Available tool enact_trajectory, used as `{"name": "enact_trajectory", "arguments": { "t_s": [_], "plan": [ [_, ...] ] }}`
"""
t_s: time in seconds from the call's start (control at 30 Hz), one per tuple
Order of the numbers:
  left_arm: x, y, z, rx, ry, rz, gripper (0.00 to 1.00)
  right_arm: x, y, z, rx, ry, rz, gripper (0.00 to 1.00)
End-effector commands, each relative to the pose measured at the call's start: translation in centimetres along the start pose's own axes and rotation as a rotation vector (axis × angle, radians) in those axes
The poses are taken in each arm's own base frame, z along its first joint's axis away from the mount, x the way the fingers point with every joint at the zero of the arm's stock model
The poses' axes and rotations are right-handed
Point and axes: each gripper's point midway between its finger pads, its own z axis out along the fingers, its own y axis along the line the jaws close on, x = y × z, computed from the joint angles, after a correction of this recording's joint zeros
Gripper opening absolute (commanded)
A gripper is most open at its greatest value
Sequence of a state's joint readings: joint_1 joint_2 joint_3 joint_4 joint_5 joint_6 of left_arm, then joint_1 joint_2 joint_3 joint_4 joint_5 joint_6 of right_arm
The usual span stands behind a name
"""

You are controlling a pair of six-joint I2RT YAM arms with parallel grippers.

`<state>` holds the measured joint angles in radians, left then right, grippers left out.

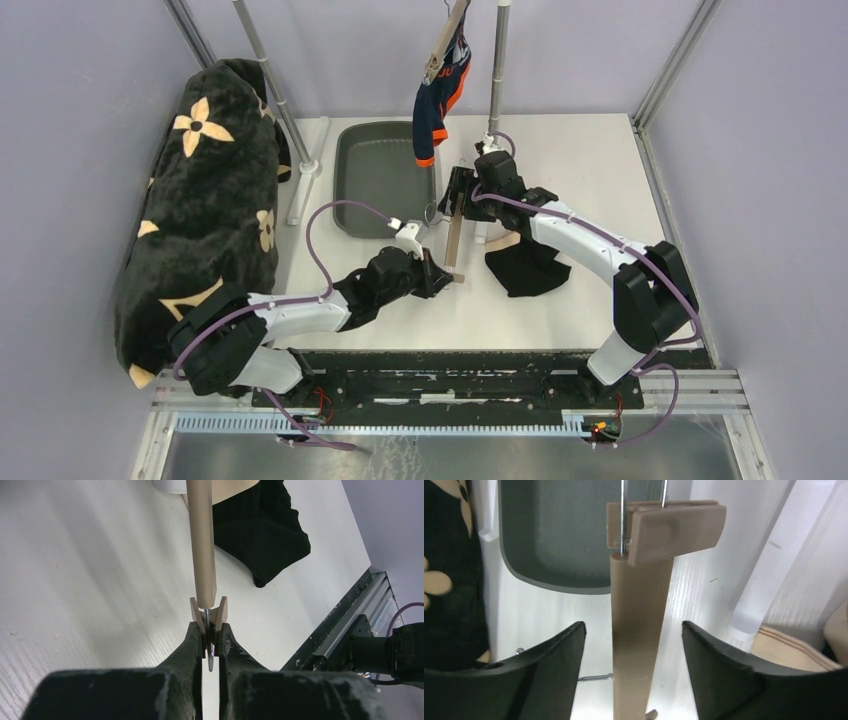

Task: Clip the underwear to the hanger
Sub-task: Open the clamp at the hanger.

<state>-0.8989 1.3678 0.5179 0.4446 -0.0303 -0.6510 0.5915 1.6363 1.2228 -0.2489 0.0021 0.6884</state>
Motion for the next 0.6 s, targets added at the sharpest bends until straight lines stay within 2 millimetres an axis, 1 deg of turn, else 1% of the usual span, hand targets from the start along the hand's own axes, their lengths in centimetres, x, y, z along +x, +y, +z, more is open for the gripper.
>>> {"name": "enact_trajectory", "arguments": {
  "t_s": [0.0, 0.1, 0.17, 0.23, 0.33, 0.43, 0.5, 0.57],
  "plan": [
    [-3.2, -1.4, -0.4, 0.033, -0.119, 0.016, 0.03, -3.4, 1.5, -2.9, -0.030, -0.127, -0.043, 0.87],
    [-3.8, -1.3, -0.9, 0.012, -0.127, 0.025, 0.03, -4.1, -0.1, -5.3, 0.019, -0.176, -0.066, 0.99],
    [-4.4, -1.5, -1.3, 0.006, -0.131, 0.033, 0.03, -3.8, -1.8, -6.7, 0.051, -0.181, -0.058, 1.00],
    [-4.8, -1.7, -1.6, 0.004, -0.130, 0.042, 0.03, -2.5, -4.1, -7.3, 0.114, -0.160, -0.057, 0.99],
    [-5.3, -1.9, -1.8, -0.001, -0.122, 0.051, 0.03, -0.4, -8.1, -7.5, 0.244, -0.104, -0.059, 0.98],
    [-5.4, -2.5, -2.0, 0.025, -0.116, 0.047, 0.03, 0.9, -11.7, -7.1, 0.341, -0.068, -0.053, 0.97],
    [-5.4, -2.8, -2.0, 0.039, -0.115, 0.045, 0.03, 1.3, -13.3, -6.9, 0.386, -0.059, -0.056, 0.97],
    [-5.5, -2.9, -1.9, 0.045, -0.117, 0.044, 0.03, 1.3, -14.2, -6.3, 0.395, -0.054, -0.052, 0.97]
  ]
}}
